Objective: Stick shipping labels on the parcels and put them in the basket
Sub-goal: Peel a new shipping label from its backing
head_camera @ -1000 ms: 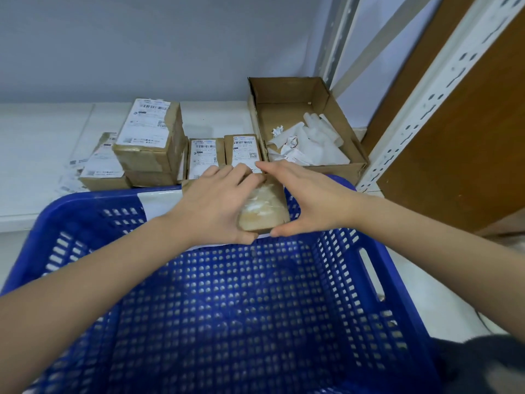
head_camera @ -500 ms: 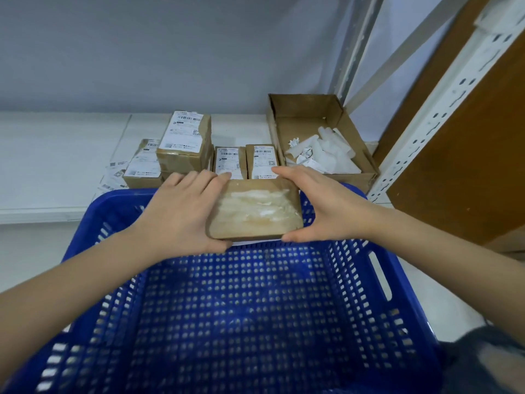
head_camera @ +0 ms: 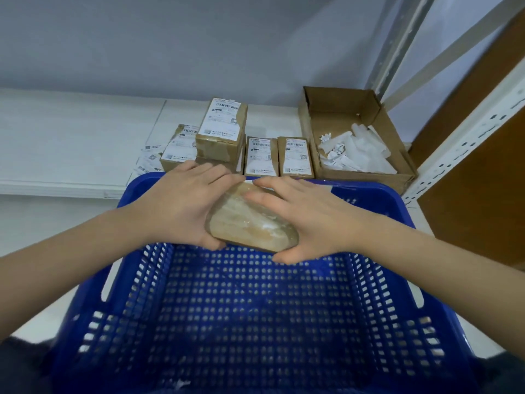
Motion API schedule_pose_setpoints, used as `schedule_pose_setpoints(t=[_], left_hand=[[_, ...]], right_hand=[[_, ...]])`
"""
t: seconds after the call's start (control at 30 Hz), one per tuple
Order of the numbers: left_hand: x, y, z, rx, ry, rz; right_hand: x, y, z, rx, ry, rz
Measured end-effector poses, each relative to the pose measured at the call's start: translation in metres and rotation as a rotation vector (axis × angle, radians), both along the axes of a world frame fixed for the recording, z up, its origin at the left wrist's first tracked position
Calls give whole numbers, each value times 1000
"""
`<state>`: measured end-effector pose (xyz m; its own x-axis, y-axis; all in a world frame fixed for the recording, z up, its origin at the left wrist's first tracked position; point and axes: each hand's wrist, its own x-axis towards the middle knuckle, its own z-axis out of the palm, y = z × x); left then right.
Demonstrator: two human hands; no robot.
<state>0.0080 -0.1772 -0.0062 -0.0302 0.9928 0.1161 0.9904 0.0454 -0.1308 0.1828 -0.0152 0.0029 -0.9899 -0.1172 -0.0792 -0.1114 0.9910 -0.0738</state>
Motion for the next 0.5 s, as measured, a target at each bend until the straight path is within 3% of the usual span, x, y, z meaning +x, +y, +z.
schedule_pose_setpoints(t=[0.33, 0.5], left_hand=[[-46, -27, -7, -51, -65, 35], [-69, -39, -17, -165, -114, 276]], right_hand=[[-45, -35, -16, -24, 4, -30], [-74, -49, -25, -53, 26, -134]])
